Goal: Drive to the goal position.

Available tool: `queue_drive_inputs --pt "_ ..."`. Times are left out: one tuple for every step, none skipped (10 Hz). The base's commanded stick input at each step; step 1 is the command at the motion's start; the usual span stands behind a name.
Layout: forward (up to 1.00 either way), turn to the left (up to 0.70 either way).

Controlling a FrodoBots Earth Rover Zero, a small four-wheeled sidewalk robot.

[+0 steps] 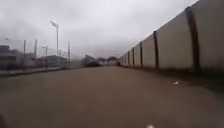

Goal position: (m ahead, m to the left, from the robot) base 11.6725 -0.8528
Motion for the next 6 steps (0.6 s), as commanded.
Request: queue_drive_inputs --pt "1.00 0.00" --pt "1.00 0.00" --pt "1.00 0.00" --pt "1.00 0.00" --pt "1.00 0.00" --pt "1.00 0.00"
